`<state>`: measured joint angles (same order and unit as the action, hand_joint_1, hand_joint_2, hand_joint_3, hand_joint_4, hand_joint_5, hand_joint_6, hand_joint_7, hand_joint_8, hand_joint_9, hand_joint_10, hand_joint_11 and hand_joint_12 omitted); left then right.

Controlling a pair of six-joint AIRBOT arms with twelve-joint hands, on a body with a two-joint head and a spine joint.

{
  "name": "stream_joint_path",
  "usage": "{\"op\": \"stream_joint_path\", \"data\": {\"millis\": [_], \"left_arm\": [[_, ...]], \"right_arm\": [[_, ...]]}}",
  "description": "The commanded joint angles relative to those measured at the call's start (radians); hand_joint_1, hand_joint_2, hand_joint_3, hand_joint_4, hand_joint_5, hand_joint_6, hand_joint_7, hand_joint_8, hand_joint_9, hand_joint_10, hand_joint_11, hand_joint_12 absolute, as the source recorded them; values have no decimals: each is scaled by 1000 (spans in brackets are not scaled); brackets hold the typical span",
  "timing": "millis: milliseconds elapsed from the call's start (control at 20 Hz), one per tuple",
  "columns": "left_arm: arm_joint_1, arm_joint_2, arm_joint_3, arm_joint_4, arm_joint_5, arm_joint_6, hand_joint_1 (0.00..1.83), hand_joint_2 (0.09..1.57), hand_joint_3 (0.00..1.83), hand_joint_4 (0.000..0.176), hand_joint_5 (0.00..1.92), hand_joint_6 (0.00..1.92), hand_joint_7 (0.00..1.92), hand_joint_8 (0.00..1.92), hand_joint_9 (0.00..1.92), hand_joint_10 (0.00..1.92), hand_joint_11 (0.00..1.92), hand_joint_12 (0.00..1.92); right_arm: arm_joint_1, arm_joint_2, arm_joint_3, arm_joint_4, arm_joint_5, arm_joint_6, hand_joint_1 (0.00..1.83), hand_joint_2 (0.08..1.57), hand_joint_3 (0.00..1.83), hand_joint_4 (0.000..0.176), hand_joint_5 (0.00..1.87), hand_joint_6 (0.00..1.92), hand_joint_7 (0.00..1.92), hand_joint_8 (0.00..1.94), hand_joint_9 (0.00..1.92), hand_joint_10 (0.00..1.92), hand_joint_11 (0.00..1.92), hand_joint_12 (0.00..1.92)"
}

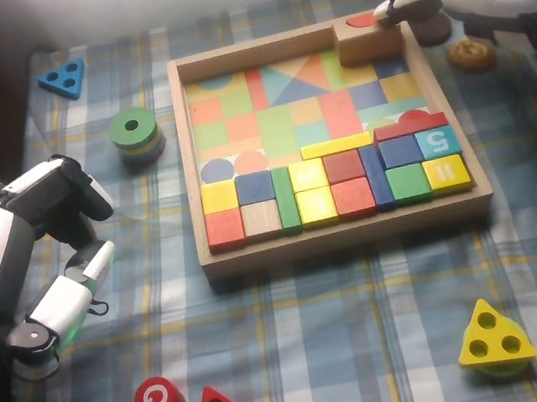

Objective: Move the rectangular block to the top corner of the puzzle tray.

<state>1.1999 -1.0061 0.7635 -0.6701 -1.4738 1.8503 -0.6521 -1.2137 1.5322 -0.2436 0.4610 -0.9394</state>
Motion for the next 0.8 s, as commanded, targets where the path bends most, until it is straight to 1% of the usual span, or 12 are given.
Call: {"op": "stream_joint_path", "data": {"millis": [0, 50, 200, 250, 300, 350, 400, 500, 550, 650, 700, 750], "left_arm": [[-6, 2, 0, 47, -111, -6, 1147, 1330, 1, 0, 505, 1440, 701, 1666, 434, 1544, 122, 1894], [-6, 2, 0, 47, -111, -6, 1147, 1330, 0, 0, 503, 1442, 704, 1662, 442, 1537, 121, 1888], [-6, 2, 0, 46, -111, -6, 1153, 1322, 0, 0, 513, 1429, 718, 1637, 444, 1491, 110, 1877], [-6, 1, 0, 46, -111, -6, 1152, 1324, 1, 0, 510, 1433, 714, 1644, 445, 1486, 117, 1876], [-6, 1, 0, 46, -111, -6, 1152, 1324, 1, 0, 510, 1433, 714, 1644, 445, 1486, 117, 1876], [-6, 1, 0, 46, -111, -6, 1149, 1325, 1, 0, 507, 1439, 714, 1643, 462, 1498, 163, 1890], [-5, 1, 0, 45, -111, -6, 1151, 1324, 0, 0, 504, 1444, 718, 1634, 460, 1495, 142, 1889], [-4, 1, -1, 44, -112, -6, 1153, 1327, 0, 0, 502, 1436, 711, 1653, 453, 1503, 120, 1890], [-3, 1, -1, 42, -112, -6, 1153, 1328, 0, 0, 501, 1438, 711, 1652, 456, 1505, 120, 1892], [-1, 1, -1, 40, -112, -6, 1156, 1325, 0, 0, 505, 1434, 716, 1643, 457, 1481, 116, 1868], [-1, 1, -1, 40, -112, -6, 1156, 1325, 0, 0, 504, 1431, 715, 1645, 461, 1478, 133, 1867], [-1, 1, -1, 40, -112, -6, 1151, 1331, 2, 0, 493, 1447, 707, 1659, 455, 1489, 138, 1874]], "right_arm": [[12, -7, 15, 20, 54, -12, 1515, 1227, 0, 6, 532, 3, 850, 1941, 1132, 1921, 1246, 1921], [12, -9, 20, 22, 52, -12, 1528, 1228, 0, 0, 537, 3, 907, 1941, 1175, 1921, 1288, 1921], [12, -9, 23, 23, 49, -12, 1518, 1223, 0, 0, 547, 3, 902, 1941, 1154, 1921, 1264, 1921], [12, -9, 25, 24, 49, -12, 1500, 1233, 2, 0, 534, 4, 853, 1941, 1111, 1921, 1224, 1921], [13, -9, 24, 27, 49, -12, 1500, 1233, 2, 0, 534, 4, 853, 1941, 1111, 1921, 1224, 1921], [14, -8, 23, 28, 49, -12, 1515, 1231, 0, 0, 531, 2, 911, 1941, 1168, 1921, 1296, 1921], [21, -8, 14, 29, 54, -12, 1534, 1223, 0, 0, 541, 4, 946, 1941, 1214, 1921, 1328, 1921], [32, 2, -11, 36, 72, -12, 1528, 1230, 0, 0, 534, 0, 928, 1941, 1192, 1921, 1254, 1921], [35, 9, -22, 36, 83, -12, 1526, 1242, 4, 0, 504, 0, 923, 1941, 1203, 1921, 1278, 1921], [38, 20, -34, 53, 109, -12, 1537, 1245, 3, 0, 488, 5, 995, 1941, 1277, 1921, 1368, 1921], [39, 31, -45, 72, 130, -12, 1570, 1234, 0, 0, 496, 8, 995, 1941, 1288, 1921, 1386, 1921], [39, 44, -57, 86, 149, -12, 1559, 1242, 1, 25, 489, 3, 899, 1941, 1217, 1921, 1313, 1921]]}}
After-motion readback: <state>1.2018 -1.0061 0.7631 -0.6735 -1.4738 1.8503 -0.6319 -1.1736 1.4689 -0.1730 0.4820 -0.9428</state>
